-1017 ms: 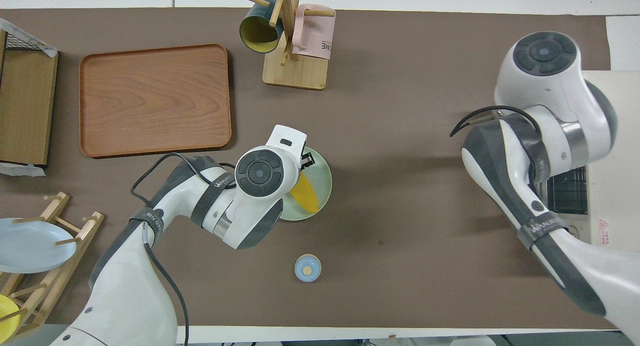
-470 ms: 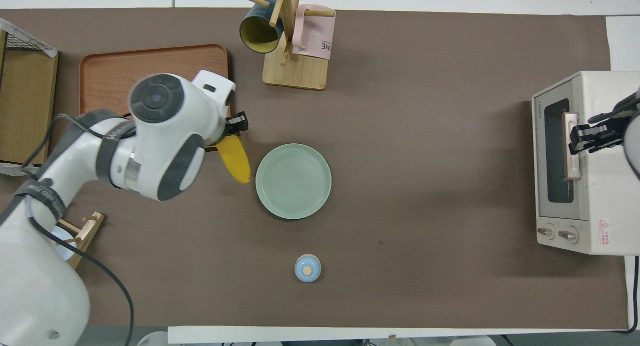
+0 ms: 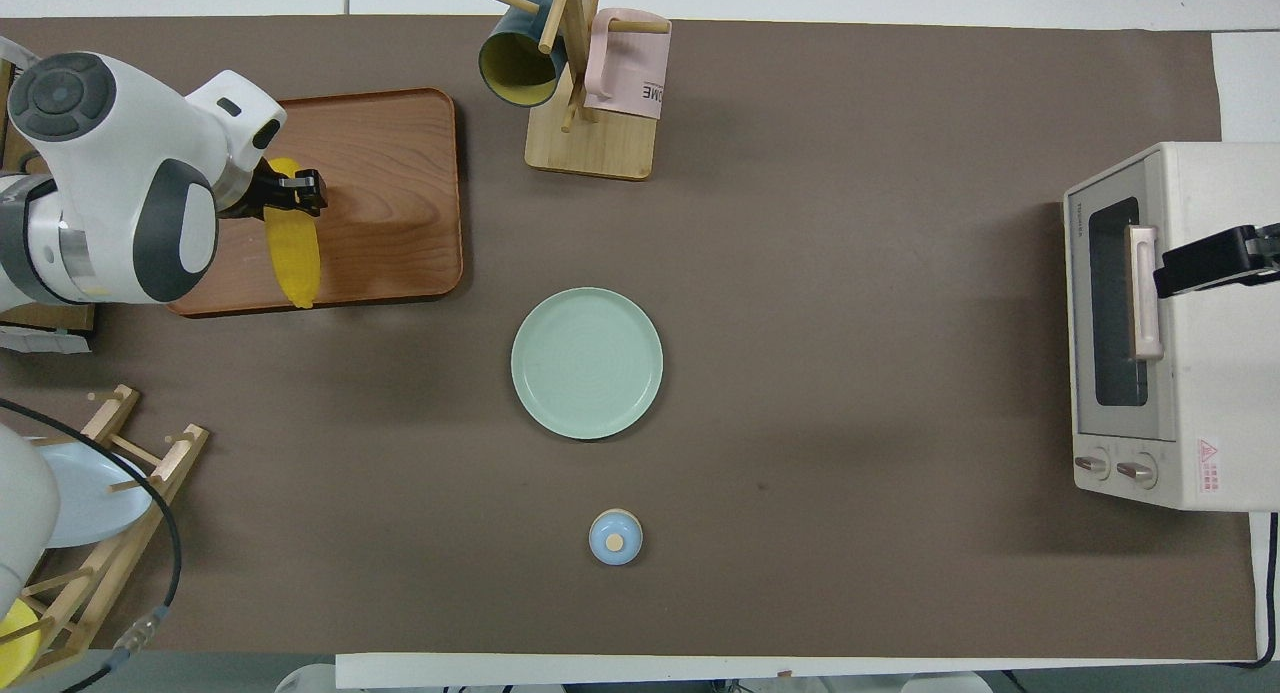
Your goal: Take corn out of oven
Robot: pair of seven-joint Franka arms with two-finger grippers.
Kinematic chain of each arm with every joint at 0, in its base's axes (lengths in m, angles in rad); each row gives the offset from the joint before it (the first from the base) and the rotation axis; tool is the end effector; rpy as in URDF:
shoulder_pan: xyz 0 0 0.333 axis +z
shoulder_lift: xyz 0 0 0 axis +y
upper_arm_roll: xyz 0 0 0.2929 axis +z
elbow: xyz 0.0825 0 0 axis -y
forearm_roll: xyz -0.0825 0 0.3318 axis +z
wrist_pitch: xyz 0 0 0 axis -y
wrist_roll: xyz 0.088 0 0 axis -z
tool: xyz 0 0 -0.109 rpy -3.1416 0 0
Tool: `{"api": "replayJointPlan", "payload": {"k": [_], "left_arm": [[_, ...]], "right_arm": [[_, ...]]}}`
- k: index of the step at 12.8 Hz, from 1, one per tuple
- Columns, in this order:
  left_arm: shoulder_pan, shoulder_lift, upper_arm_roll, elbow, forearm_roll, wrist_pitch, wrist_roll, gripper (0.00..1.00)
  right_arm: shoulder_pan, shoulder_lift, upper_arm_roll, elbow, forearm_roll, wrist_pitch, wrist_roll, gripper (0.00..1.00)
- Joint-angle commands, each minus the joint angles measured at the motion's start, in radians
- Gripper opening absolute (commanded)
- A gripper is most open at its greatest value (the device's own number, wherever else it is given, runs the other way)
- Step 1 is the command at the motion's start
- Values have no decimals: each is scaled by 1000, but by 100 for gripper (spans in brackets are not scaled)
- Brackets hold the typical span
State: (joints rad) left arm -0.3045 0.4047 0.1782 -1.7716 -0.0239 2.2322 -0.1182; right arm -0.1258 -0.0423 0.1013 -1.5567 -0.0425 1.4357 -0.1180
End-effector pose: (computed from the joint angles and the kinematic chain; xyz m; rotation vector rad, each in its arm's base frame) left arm 0.5986 -0.0865 0.3482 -3.0977 0.0159 -0.1055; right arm 0.4756 -0.0156 0.6146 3.0951 0.1381 -0.1271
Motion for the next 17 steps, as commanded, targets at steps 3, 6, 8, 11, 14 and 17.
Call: {"api": "replayJointPlan", "payload": {"k": [3, 6, 8, 11, 14, 17], "left_arm": [[42, 112, -14, 170, -5, 11, 52, 41], [45, 24, -11, 184, -14, -119, 54, 100], [67, -74, -5, 184, -14, -234, 55, 100], [85, -228, -3, 185, -10, -457, 130, 100], [108, -358, -6, 219, -4, -696, 169, 100], [107, -368, -9, 342, -5, -917, 221, 100]], "right_arm": [[-6, 61, 9, 75, -65, -46, 8, 100], [-6, 58, 8, 72, -57, -47, 8, 100], [-14, 56, 6, 66, -54, -47, 8, 100], [-17, 56, 1, 66, -51, -44, 9, 100], [-20, 56, 0, 66, -51, -43, 6, 100], [-18, 56, 0, 66, -51, -44, 3, 100]]}}
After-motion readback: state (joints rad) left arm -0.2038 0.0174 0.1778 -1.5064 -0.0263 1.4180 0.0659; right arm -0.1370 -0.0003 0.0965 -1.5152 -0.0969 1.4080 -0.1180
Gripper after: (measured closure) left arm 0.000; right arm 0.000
